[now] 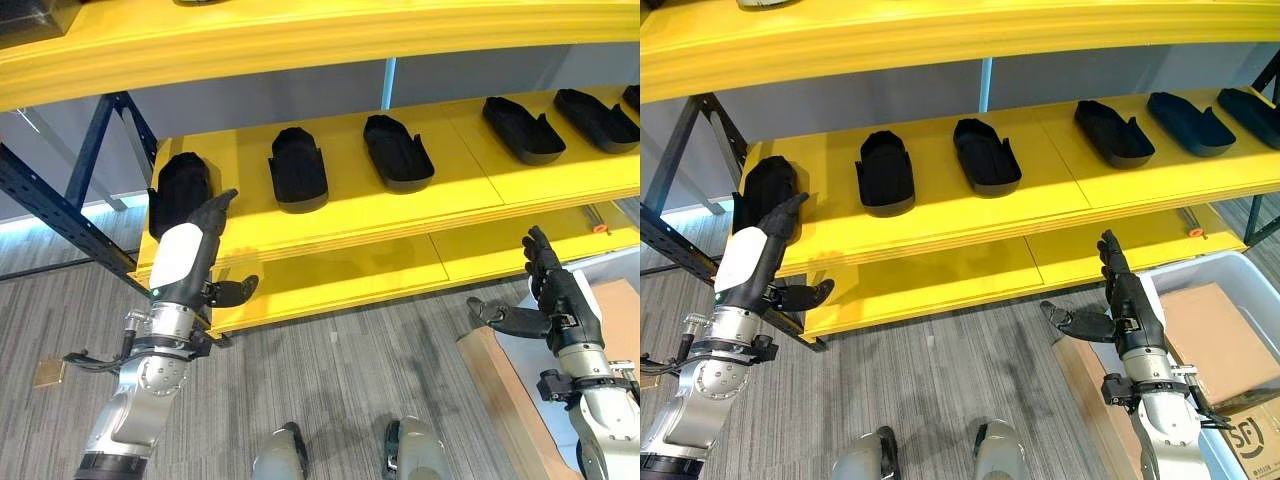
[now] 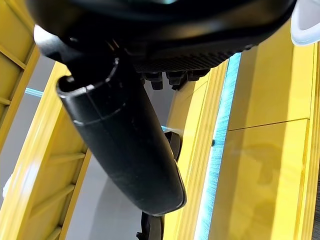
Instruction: Move parts from the plastic box to the shelf.
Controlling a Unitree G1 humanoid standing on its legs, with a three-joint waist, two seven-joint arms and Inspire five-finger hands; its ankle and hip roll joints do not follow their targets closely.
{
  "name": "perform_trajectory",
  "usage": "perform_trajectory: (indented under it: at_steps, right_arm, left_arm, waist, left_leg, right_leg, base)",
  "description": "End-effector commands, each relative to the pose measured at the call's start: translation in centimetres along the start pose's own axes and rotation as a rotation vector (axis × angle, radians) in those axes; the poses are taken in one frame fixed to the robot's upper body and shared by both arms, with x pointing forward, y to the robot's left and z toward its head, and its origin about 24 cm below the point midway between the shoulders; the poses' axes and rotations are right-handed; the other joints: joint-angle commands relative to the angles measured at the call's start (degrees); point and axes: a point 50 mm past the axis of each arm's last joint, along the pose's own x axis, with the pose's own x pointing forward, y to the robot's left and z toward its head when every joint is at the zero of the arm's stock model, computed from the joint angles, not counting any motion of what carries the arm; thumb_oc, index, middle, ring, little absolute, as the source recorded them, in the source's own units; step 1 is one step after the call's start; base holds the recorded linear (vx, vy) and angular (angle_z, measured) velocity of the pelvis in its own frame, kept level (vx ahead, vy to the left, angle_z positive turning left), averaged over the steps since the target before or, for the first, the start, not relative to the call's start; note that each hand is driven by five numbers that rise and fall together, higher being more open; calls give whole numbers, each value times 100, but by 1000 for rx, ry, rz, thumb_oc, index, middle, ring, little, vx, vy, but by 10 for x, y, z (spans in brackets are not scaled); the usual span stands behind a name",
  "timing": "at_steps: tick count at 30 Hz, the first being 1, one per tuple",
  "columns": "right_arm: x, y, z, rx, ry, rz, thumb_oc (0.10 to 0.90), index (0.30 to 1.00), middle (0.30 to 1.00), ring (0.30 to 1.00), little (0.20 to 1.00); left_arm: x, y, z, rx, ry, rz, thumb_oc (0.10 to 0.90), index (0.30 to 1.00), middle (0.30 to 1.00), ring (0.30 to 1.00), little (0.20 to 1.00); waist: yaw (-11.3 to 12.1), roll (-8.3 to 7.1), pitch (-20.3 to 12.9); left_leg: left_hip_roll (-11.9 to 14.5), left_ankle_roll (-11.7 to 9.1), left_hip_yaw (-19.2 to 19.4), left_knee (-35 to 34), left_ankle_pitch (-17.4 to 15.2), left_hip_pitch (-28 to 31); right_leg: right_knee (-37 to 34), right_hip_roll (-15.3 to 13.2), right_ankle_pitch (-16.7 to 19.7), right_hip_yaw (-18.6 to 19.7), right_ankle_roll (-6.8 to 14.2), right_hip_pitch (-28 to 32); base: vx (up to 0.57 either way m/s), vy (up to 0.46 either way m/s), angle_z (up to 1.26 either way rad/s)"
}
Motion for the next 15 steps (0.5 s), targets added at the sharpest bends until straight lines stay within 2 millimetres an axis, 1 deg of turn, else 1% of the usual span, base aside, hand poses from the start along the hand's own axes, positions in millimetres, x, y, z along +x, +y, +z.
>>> perform_trajectory:
  at_steps: [1, 6, 8, 11, 15]
  right_arm:
    - [10, -8, 55, -37, -319, -53, 900, 1000, 1000, 1000, 1000]
    - [11, -6, 58, -32, -327, -51, 900, 1000, 1000, 1000, 1000]
    - [12, -7, 58, -33, -328, -53, 900, 1000, 1000, 1000, 1000]
    - [12, -9, 58, -26, -327, -63, 900, 1000, 1000, 1000, 1000]
    - [12, -10, 59, -31, -330, -65, 900, 1000, 1000, 1000, 1000]
  left_arm:
    - [18, 18, 22, -7, -137, 111, 900, 1000, 1000, 1000, 1000]
    - [17, 9, 9, 39, -77, 73, 900, 1000, 1000, 1000, 1000]
    - [17, 6, 8, 37, -68, 61, 900, 1000, 1000, 1000, 1000]
    - [11, -2, -2, 61, -23, 14, 900, 1000, 1000, 1000, 1000]
    - [6, -6, -8, 77, 5, -11, 900, 1000, 1000, 1000, 1000]
  waist:
    - [-108, -58, -434]
    - [-129, -69, -433]
    - [-125, -72, -429]
    - [-114, -75, -396]
    - [-110, -77, -378]
  left_leg:
    - [105, 124, -272, 250, -584, 155]
    - [144, 125, -258, 325, -602, 94]
    - [146, 126, -259, 329, -599, 78]
    - [152, 132, -252, 371, -602, 27]
    - [163, 135, -249, 405, -612, -11]
  right_leg:
    - [-856, 140, 348, 190, 194, 496]
    - [-781, 150, 335, 232, 191, 407]
    - [-774, 154, 336, 240, 192, 389]
    - [-755, 168, 349, 272, 189, 331]
    - [-748, 159, 352, 281, 188, 295]
  base:
    - [0, 0, 0]
    - [0, 0, 0]
    - [-1, 0, -2]
    - [-1, 3, -3]
    - [0, 0, 0]
